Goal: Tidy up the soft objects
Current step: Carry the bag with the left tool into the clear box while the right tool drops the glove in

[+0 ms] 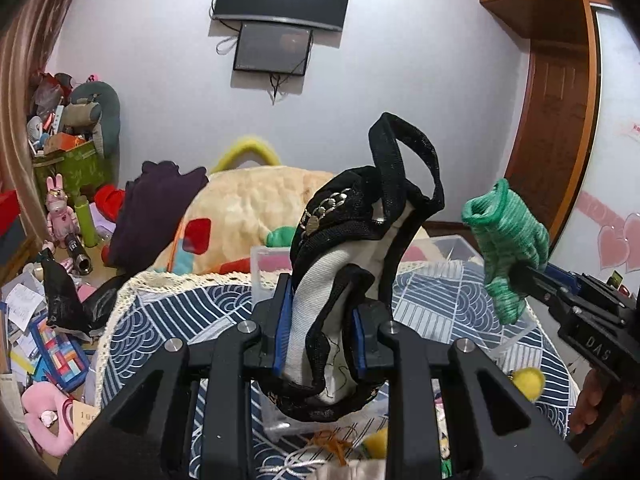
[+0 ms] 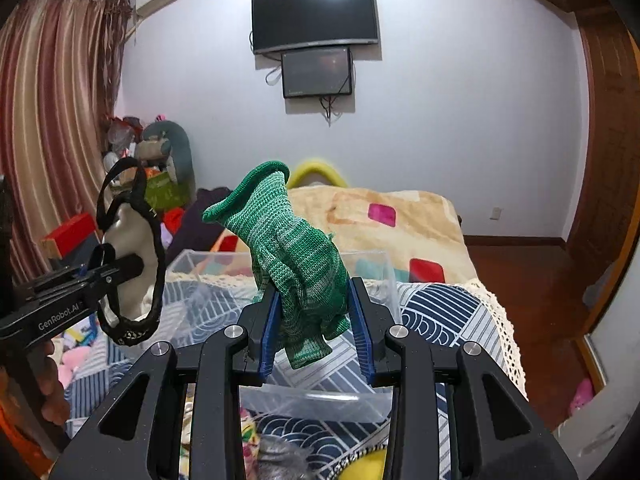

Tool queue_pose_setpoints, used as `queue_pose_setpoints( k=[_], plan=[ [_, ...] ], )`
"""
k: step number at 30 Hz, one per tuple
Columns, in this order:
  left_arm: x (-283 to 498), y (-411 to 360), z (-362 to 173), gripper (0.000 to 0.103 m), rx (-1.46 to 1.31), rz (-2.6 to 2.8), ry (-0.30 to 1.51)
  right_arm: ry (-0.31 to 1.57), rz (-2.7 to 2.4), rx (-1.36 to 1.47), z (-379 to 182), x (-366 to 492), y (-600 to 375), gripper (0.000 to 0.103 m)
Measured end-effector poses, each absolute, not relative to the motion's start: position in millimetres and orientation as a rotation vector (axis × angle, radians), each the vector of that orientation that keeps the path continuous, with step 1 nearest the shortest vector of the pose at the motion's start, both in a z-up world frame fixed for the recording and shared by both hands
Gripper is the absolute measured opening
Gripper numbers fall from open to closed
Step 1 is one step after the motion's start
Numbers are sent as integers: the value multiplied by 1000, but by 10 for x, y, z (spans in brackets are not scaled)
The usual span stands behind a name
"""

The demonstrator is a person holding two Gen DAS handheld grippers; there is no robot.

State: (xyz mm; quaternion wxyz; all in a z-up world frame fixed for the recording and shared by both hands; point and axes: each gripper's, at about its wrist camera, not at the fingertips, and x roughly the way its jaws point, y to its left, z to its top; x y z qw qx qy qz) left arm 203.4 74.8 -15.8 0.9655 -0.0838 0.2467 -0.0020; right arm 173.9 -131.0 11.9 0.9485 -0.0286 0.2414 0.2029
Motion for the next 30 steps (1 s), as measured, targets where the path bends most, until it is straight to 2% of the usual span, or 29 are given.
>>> queue_pose_setpoints(
  k=[14, 18, 27, 30],
  plan=[
    [2475, 493, -541, 26, -80, -16, 693, 634, 409, -161, -173, 1953, -1158, 30],
    [2466, 442, -536, 27, -39, -10, 699, 662, 421, -187, -186, 1972, -1117, 30],
    [2286, 456, -432, 45, -44, -33, 673, 651, 426, -185, -98, 1967, -1118, 37],
    [2171, 468, -357, 55, -62, -38, 639, 639, 433, -168, -47, 1920, -1145, 39]
  ],
)
